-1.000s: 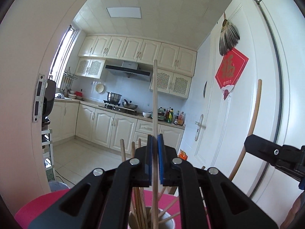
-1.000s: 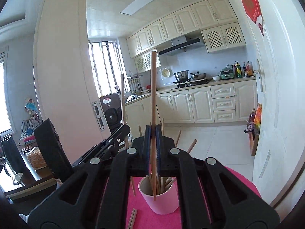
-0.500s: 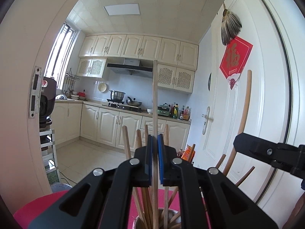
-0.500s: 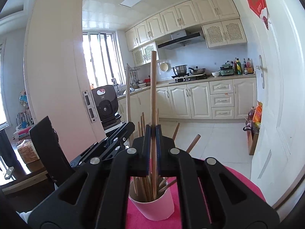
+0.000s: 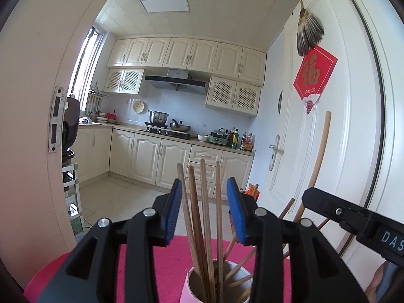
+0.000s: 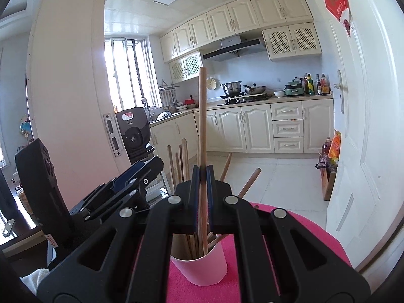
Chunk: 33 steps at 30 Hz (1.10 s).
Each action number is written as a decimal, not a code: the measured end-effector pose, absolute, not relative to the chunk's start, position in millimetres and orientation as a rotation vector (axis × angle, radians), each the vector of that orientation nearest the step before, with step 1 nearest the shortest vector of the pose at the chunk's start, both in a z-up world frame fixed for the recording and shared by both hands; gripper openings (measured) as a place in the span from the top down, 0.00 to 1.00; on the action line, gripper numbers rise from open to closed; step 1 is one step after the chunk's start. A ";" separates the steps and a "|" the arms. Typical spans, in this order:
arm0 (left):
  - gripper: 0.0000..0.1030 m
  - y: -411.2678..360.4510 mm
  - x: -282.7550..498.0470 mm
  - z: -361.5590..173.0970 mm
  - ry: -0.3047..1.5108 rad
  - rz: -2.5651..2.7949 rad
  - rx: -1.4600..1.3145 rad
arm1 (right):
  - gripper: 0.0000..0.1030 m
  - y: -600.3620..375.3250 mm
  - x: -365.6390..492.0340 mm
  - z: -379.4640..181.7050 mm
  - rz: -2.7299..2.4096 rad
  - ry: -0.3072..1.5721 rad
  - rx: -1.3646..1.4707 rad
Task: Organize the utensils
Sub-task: 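Lower both chopsticks into the pink cup and open both grippers, then move both open grippers back down to the last chopsticks on the table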
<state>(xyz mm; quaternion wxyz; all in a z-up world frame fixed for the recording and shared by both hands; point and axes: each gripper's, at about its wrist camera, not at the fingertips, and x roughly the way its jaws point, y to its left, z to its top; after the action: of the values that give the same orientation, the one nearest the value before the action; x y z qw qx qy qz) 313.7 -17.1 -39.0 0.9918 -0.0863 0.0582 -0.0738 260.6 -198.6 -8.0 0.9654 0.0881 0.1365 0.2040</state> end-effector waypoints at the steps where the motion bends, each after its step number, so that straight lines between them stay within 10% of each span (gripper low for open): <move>1: 0.62 -16.6 311.2 -38.1 0.119 -0.147 -0.170 | 0.95 -197.5 260.8 -7.3 0.413 0.281 0.177; 33: 0.50 -6.7 194.2 -22.2 0.321 -0.077 -0.085 | 0.93 -205.4 165.8 -10.5 0.345 0.393 0.158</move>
<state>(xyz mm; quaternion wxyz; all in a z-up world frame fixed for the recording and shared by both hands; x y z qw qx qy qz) 194.2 -6.7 -22.2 0.9855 -0.0422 0.1596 -0.0381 165.8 -205.4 -10.5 0.9630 0.0783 0.1938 0.1702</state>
